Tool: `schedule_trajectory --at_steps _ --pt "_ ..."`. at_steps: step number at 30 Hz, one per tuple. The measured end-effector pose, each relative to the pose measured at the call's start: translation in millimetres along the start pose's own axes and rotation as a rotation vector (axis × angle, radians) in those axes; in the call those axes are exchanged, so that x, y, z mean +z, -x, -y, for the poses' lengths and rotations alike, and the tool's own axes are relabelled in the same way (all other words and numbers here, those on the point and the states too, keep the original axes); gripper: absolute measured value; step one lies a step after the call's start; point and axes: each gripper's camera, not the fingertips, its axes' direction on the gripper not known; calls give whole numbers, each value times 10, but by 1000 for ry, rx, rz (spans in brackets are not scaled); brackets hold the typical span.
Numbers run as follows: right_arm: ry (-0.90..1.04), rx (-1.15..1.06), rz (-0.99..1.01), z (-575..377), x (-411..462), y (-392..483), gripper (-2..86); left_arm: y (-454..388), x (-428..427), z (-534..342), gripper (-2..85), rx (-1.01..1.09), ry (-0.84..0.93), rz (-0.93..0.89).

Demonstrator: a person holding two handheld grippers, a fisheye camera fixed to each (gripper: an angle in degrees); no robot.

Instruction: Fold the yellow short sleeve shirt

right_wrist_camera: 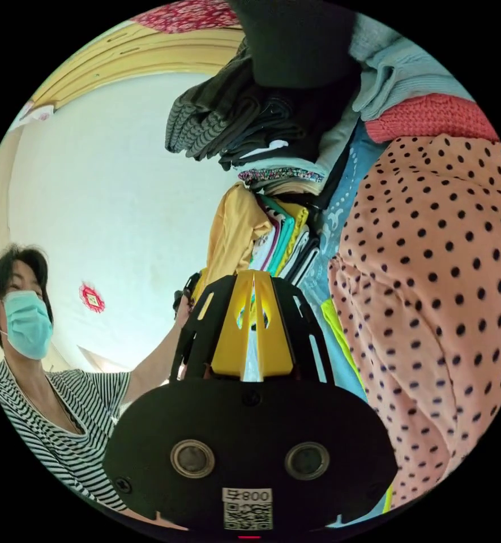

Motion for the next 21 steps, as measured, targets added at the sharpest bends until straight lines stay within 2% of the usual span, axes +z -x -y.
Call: schedule_trajectory --at_steps 4,6,8,9,11,14,17,18,21 --pt "49 -66 -134 -103 -127 532 12 -122 -211 -608 3 38 -82 -129" --pt "79 -127 -274 -93 -176 821 22 -239 -329 -977 3 85 -76 -89" --pt "134 -232 -523 -15 -108 1232 40 -400 -418 -1545 2 145 -11 65" --pt "151 -265 -580 13 -62 1331 45 -435 -418 -1699 2 154 20 113" --pt "209 -361 -788 160 213 1653 54 -537 -339 -2355 2 173 164 313" --pt "254 -460 -898 362 634 1962 60 -566 -153 -3141 2 166 344 505" --pt "290 -490 -958 552 1014 2168 72 -534 -22 -3750 3 164 450 604" --pt "292 -497 -964 580 1072 2212 75 -527 1 -3857 3 164 468 611" --pt "322 -522 -1046 706 1350 2375 84 -595 -76 -4267 3 213 375 653"
